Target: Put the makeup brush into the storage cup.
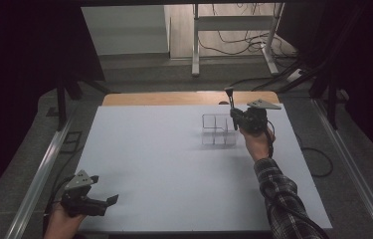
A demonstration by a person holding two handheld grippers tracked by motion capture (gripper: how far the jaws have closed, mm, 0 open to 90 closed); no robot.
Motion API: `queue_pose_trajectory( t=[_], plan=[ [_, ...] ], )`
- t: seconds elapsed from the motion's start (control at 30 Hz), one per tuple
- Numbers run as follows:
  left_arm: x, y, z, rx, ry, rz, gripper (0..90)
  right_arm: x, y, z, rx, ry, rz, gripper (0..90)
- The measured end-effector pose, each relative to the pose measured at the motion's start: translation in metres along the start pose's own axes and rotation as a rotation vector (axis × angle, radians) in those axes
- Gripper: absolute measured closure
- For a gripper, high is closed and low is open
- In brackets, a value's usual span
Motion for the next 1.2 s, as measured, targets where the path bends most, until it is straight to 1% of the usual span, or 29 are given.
queue_pose_trajectory(
  t=[0.53, 1.0, 1.2],
  plan=[
    [0.0, 0.0, -0.001, -0.002, -0.005, 0.002, 0.0, -0.005, -0.015, -0.001, 0.039, -0.017, 0.043, 78.7],
    [-0.001, 0.0, -0.001, -0.006, -0.007, 0.002, 0.0, -0.007, -0.026, -0.005, 0.051, -0.034, 0.081, 78.1],
    [-0.001, 0.0, -0.001, -0.006, -0.008, 0.002, 0.0, -0.008, -0.03, -0.007, 0.044, -0.044, 0.109, 76.6]
  ],
)
Point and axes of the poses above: each handheld gripper's, and its own axes: x roughly backward along the jaws, y roughly out of its top, z roughly to its left, the point moved 9 cm from there along -x, roughly forward along the jaws, and after that the axes turned 12 degrees about -x, right-handed, at the moved point
